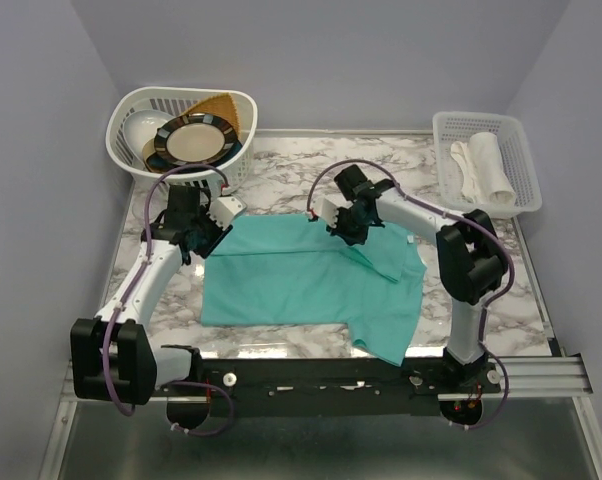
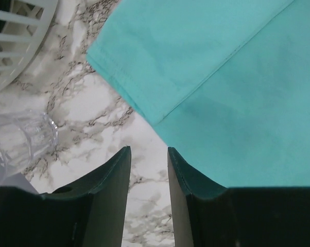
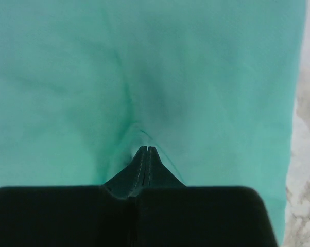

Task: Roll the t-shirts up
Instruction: Fold the T-shirt at the center of the board.

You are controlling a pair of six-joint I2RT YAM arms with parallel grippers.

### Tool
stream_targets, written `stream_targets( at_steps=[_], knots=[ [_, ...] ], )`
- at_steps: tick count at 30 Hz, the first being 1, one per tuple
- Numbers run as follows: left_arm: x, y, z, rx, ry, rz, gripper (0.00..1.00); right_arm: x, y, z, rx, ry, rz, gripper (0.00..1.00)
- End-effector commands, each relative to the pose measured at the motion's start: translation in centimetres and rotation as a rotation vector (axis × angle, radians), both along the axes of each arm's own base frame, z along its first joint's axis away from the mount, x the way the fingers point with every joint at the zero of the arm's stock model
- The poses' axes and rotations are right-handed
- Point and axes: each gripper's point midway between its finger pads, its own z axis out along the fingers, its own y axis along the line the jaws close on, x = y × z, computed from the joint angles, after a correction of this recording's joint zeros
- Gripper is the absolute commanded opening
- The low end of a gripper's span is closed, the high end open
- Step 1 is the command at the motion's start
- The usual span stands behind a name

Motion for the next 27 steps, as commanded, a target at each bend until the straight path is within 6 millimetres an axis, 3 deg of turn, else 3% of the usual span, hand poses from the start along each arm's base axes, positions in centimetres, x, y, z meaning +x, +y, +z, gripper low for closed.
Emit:
stream_targets(
  at_steps=[1,5,9,14,16,20,24,25,27],
  knots=[
    [-0.1,1.8,1.3,0.014,-0.059,0.081,0.46,-5.9,2.8,0.8,0.022,0.108,0.089,0.01],
    [-0.1,2.2,1.2,0.024,-0.081,0.084,0.47,-9.3,2.8,2.0,0.040,0.213,0.096,0.01],
    [0.3,1.9,0.4,0.008,-0.072,0.084,0.47,-10.4,1.6,2.6,0.018,0.225,0.063,0.01],
    [0.7,0.6,-0.4,-0.044,-0.040,0.047,0.49,-7.6,0.9,5.8,0.086,0.098,-0.010,0.01],
    [0.9,0.1,-1.4,-0.051,-0.009,0.020,0.49,-5.9,-0.6,6.2,0.084,0.053,-0.055,0.01],
    [2.3,0.3,-2.8,-0.019,0.035,0.021,0.44,-2.1,-4.7,4.4,0.003,-0.010,-0.123,0.01],
    [3.7,0.5,-4.9,0.005,0.099,0.024,0.24,2.0,-8.8,2.7,-0.081,-0.052,-0.194,0.01],
    [4.1,0.5,-5.2,0.010,0.099,0.020,0.22,2.9,-9.8,1.6,-0.102,-0.047,-0.212,0.01],
    [5.1,0.6,-6.0,0.034,0.110,0.020,0.18,4.5,-10.8,1.4,-0.129,-0.081,-0.221,0.01]
  ],
)
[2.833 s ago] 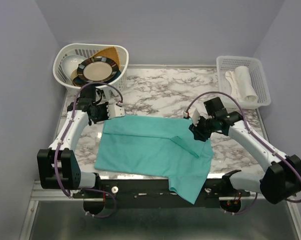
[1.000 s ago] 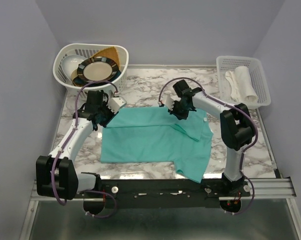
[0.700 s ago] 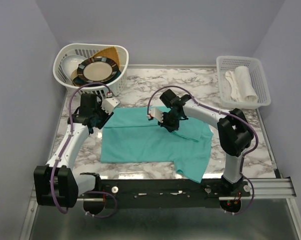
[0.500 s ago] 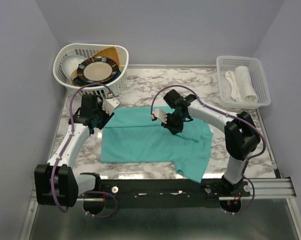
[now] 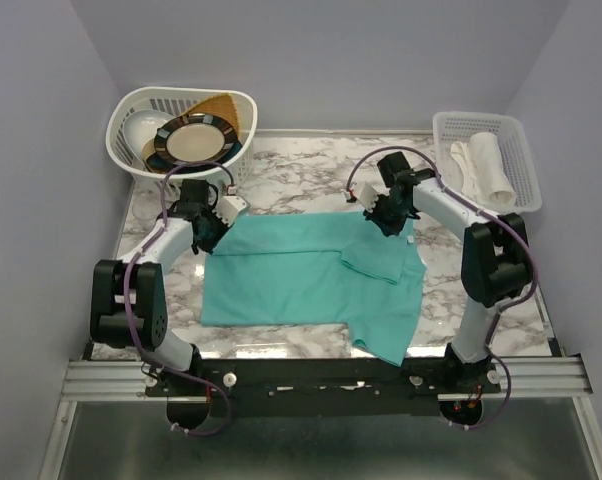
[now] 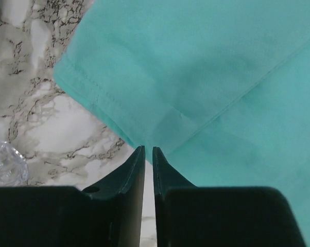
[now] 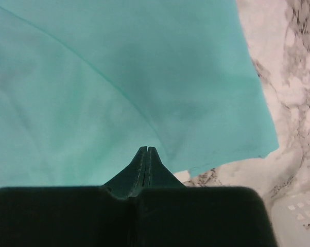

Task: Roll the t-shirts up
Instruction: Fold the T-shirt at the center of the board.

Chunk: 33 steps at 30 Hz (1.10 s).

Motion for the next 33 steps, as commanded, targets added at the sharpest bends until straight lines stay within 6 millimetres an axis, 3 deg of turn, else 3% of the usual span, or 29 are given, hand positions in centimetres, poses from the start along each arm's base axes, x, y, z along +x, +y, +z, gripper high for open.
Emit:
stream_targets(
  at_steps=[1,2,7,14,17,20,21,22,23,24,25,26,27,28,29,30,32,33],
  knots=[
    [2.8,-0.2,-0.5,0.032,-0.019,-0.021,0.17,5.1,-3.8,-1.8,-0.126,-0.093,-0.031,0.01],
    [3.6,-0.1,-0.3,0.042,-0.028,-0.022,0.17,5.4,-4.0,-2.7,-0.141,-0.080,-0.027,0.01],
    [5.5,0.0,-3.4,0.164,0.004,-0.106,0.11,7.3,-4.6,-5.0,-0.199,-0.078,0.003,0.01],
    [10.3,0.1,-3.4,0.239,-0.048,-0.093,0.09,10.1,-5.1,-4.6,-0.220,-0.086,-0.038,0.01],
    [11.8,-0.2,-2.2,0.232,-0.084,-0.091,0.09,10.3,-5.1,-3.5,-0.202,-0.092,-0.054,0.01],
    [12.0,-1.2,0.9,0.194,-0.129,-0.091,0.15,8.9,-4.3,-1.9,-0.136,-0.072,-0.068,0.01],
    [11.7,-2.0,1.7,0.160,-0.138,-0.109,0.18,8.6,-4.0,1.0,-0.097,-0.118,-0.072,0.01],
    [11.1,-3.2,3.9,0.104,-0.171,-0.139,0.25,7.8,-3.4,1.9,-0.051,-0.120,-0.067,0.01],
    [9.6,-3.5,4.5,0.081,-0.140,-0.157,0.29,6.1,-3.2,2.4,-0.023,-0.105,-0.059,0.06],
    [8.4,-3.8,4.9,0.059,-0.127,-0.172,0.33,4.9,-2.9,5.5,0.027,-0.159,-0.049,0.12],
    [7.4,-4.3,7.0,0.026,-0.160,-0.182,0.41,3.3,-2.0,7.0,0.099,-0.168,-0.006,0.30],
    [6.0,-4.7,7.5,-0.003,-0.143,-0.195,0.45,0.4,-1.9,5.9,0.122,-0.117,0.027,0.39],
    [4.6,-4.8,7.2,-0.014,-0.123,-0.201,0.49,-1.3,-1.6,6.3,0.159,-0.115,0.068,0.46],
    [3.6,-4.8,8.9,-0.025,-0.158,-0.199,0.55,-3.5,-1.1,9.2,0.218,-0.184,0.129,0.55],
    [2.7,-4.8,9.1,-0.034,-0.154,-0.189,0.59,-5.7,-0.9,8.4,0.208,-0.175,0.221,0.58],
    [1.5,-4.6,8.4,-0.033,-0.132,-0.178,0.61,-8.8,-1.3,6.2,0.195,-0.125,0.275,0.61],
    [0.2,-4.2,9.2,-0.044,-0.145,-0.145,0.63,-12.5,-1.4,6.1,0.166,-0.181,0.445,0.62],
    [-0.8,-4.0,8.3,-0.044,-0.120,-0.133,0.64,-15.2,-2.1,3.4,0.143,-0.125,0.496,0.62]
  ],
)
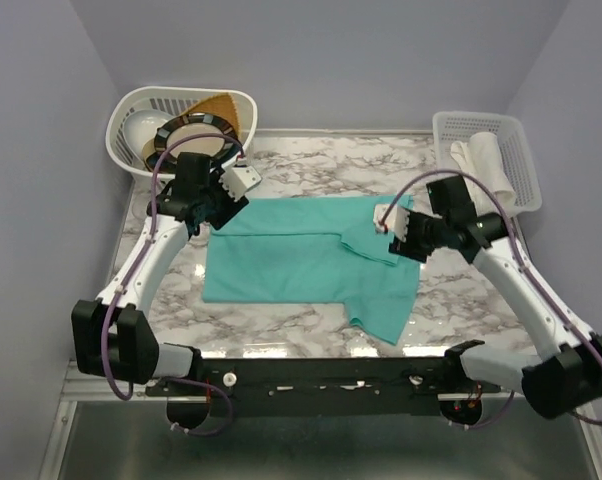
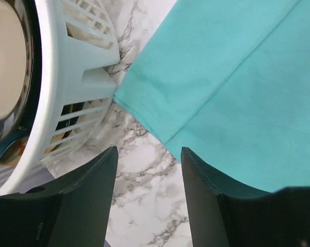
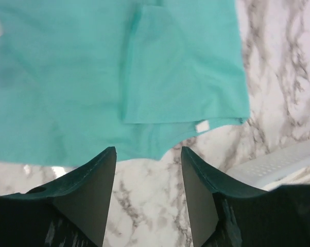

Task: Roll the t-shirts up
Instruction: Fold the T-shirt at the center of the board.

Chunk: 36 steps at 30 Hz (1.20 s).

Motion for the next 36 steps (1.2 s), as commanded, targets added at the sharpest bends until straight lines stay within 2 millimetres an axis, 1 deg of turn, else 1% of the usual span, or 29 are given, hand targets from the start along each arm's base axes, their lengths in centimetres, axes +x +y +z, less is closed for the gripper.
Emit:
stream_targets(
  at_steps=[1,2,3,4,5,6,7,8,9,10,11,12,13,15,16,19,21,23,27,30,33,34,36],
  knots=[
    [-5.8,-0.1,-2.5,-0.060,0.135,0.029,0.65,-12.0,0.3,-7.7,-0.086,0.153,0.404,0.63],
    [-6.2,0.0,-2.6,-0.064,0.133,0.039,0.66,-13.0,0.7,-7.1,-0.105,0.058,0.507,0.63],
    [-7.1,0.3,-3.6,-0.066,0.152,0.053,0.66,-14.1,0.6,-8.0,-0.121,0.045,0.557,0.63],
    [-7.5,0.4,-3.4,-0.072,0.136,0.063,0.67,-15.5,0.3,-9.5,-0.136,0.050,0.605,0.63],
    [-7.7,0.6,-3.5,-0.078,0.134,0.072,0.67,-16.4,0.8,-9.9,-0.149,0.014,0.695,0.65],
    [-8.4,0.9,-4.4,-0.082,0.155,0.092,0.67,-16.9,0.9,-9.8,-0.150,-0.034,0.733,0.66],
    [-8.7,1.2,-4.4,-0.078,0.150,0.106,0.67,-18.0,0.8,-11.0,-0.158,-0.023,0.777,0.67],
    [-9.0,1.4,-4.7,-0.074,0.157,0.115,0.67,-18.8,1.0,-11.4,-0.168,-0.041,0.845,0.67],
    [-9.6,1.7,-5.3,-0.064,0.171,0.121,0.66,-19.1,1.1,-11.5,-0.172,-0.064,0.873,0.66],
    [-9.8,2.2,-5.2,-0.054,0.162,0.134,0.66,-19.5,0.9,-12.1,-0.183,-0.061,0.897,0.62],
    [-10.1,2.5,-5.2,-0.047,0.163,0.142,0.66,-20.0,1.0,-12.8,-0.190,-0.054,0.926,0.61],
    [-10.5,2.7,-5.6,-0.042,0.167,0.148,0.66,-20.2,1.0,-13.1,-0.190,-0.054,0.933,0.60],
    [-10.8,3.2,-5.2,-0.042,0.148,0.160,0.66,-20.3,1.1,-13.4,-0.194,-0.044,0.938,0.59],
    [-11.5,3.6,-5.7,-0.037,0.151,0.170,0.66,-20.2,1.4,-13.8,-0.197,-0.044,0.948,0.57],
    [-11.6,3.9,-5.5,-0.038,0.138,0.177,0.66,-20.3,1.5,-14.0,-0.199,-0.024,0.949,0.54],
    [-12.4,4.7,-6.0,-0.035,0.149,0.207,0.66,-20.8,1.8,-13.8,-0.200,0.022,0.961,0.53],
    [-12.7,5.2,-6.3,-0.033,0.154,0.223,0.66,-21.4,1.6,-14.2,-0.217,0.067,0.973,0.51],
    [-12.6,5.5,-6.2,-0.031,0.149,0.233,0.66,-21.5,1.5,-14.6,-0.236,0.079,0.990,0.49],
    [-12.5,6.3,-5.8,-0.025,0.136,0.260,0.66,-21.8,1.1,-15.6,-0.263,0.091,1.022,0.47],
    [-12.4,6.8,-5.6,-0.016,0.131,0.271,0.66,-21.6,1.1,-16.1,-0.276,0.097,1.027,0.44],
    [-12.5,6.8,-5.9,-0.008,0.140,0.263,0.66,-21.4,1.4,-16.0,-0.283,0.121,1.012,0.38],
    [-12.6,6.8,-6.0,-0.005,0.146,0.256,0.66,-21.5,1.2,-16.2,-0.294,0.153,1.006,0.35],
    [-12.9,6.7,-6.4,0.007,0.162,0.230,0.66,-21.4,1.3,-16.2,-0.305,0.174,0.991,0.33]
  ],
)
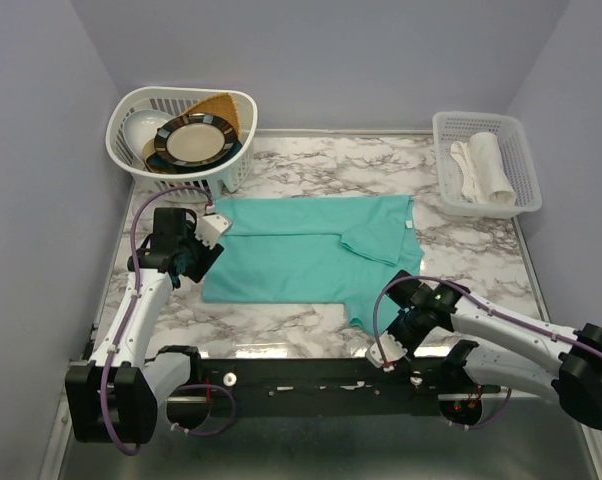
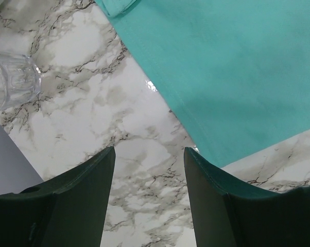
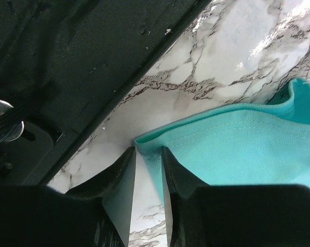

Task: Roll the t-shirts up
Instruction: Fold the T-shirt at the center of the board.

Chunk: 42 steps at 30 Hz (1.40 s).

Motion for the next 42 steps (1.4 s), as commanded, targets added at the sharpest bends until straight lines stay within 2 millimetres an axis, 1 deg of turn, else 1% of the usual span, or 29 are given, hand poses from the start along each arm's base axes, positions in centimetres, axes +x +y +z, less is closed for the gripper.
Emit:
stream_targets(
  at_steps=[1,3,4,6,7,8,10,11,12,13,14,15,17,20,22,23,25,26,29,31,35,39,42],
  knots=[
    [-0.7,0.3,-0.2,0.030,0.022,-0.034,0.67,0.4,0.0,-0.3,-0.064,0.023,-0.022,0.32],
    [-0.9,0.1,-0.6,0.037,0.035,-0.079,0.69,0.6,0.2,-0.2,-0.070,0.026,-0.032,0.29],
    [-1.1,0.0,-0.7,0.039,0.041,-0.098,0.70,0.7,0.4,-0.2,-0.067,0.026,-0.044,0.22],
    [-1.5,-0.2,-1.2,0.050,0.068,-0.169,0.71,1.0,0.6,-0.1,-0.063,0.023,-0.086,0.14],
    [-1.9,-0.3,-1.5,0.053,0.083,-0.198,0.71,1.2,0.7,-0.1,-0.056,0.018,-0.103,0.06],
    [-2.7,-0.3,-2.2,0.061,0.127,-0.236,0.71,1.8,1.1,0.3,-0.031,-0.005,-0.150,0.01],
    [-3.5,-0.6,-2.8,0.083,0.154,-0.361,0.70,2.4,1.7,1.1,0.005,-0.025,-0.207,0.01],
    [-4.6,-0.8,-3.1,0.085,0.187,-0.420,0.69,2.4,1.9,1.5,0.018,-0.004,-0.284,0.01],
    [-5.0,-0.5,-3.2,0.079,0.192,-0.443,0.69,2.5,2.2,2.1,0.037,0.004,-0.338,0.01],
    [-5.1,-0.6,-3.1,0.077,0.178,-0.514,0.69,2.6,2.6,2.5,0.058,0.021,-0.399,0.01],
    [-6.2,-0.7,-3.3,0.063,0.215,-0.556,0.69,2.4,2.9,2.9,0.083,0.056,-0.477,0.01],
    [-6.5,-0.7,-3.4,0.065,0.228,-0.597,0.69,2.5,3.0,3.5,0.115,0.052,-0.504,0.01],
    [-7.2,-1.0,-3.8,0.053,0.273,-0.669,0.67,2.4,2.7,3.6,0.111,0.069,-0.581,0.01],
    [-7.6,-1.7,-4.2,0.010,0.304,-0.713,0.64,2.6,2.2,3.7,0.112,0.066,-0.625,0.01],
    [-7.6,-2.2,-4.0,-0.021,0.307,-0.726,0.61,2.8,2.0,3.8,0.112,0.071,-0.650,0.01],
    [-8.1,-2.8,-3.8,-0.067,0.326,-0.737,0.59,3.0,1.9,3.8,0.110,0.076,-0.667,0.01],
    [-8.5,-3.2,-3.6,-0.091,0.345,-0.752,0.56,3.2,1.9,3.8,0.111,0.074,-0.679,0.01],
    [-8.9,-3.3,-3.7,-0.103,0.365,-0.755,0.52,3.3,1.9,3.8,0.111,0.075,-0.684,0.01],
    [-9.3,-3.0,-4.2,-0.091,0.389,-0.763,0.46,3.5,2.1,3.9,0.118,0.075,-0.684,0.01],
    [-9.4,-2.9,-4.4,-0.090,0.393,-0.759,0.46,3.6,2.1,3.7,0.112,0.079,-0.684,0.01],
    [-9.8,-3.2,-5.0,-0.128,0.433,-0.752,0.37,3.7,2.0,3.4,0.100,0.069,-0.675,0.01],
    [-9.6,-3.7,-5.4,-0.176,0.464,-0.723,0.35,3.7,1.8,3.3,0.091,0.068,-0.682,0.01],
    [-9.0,-4.1,-5.4,-0.211,0.473,-0.702,0.35,3.7,1.7,3.3,0.087,0.068,-0.691,0.01]
  ],
)
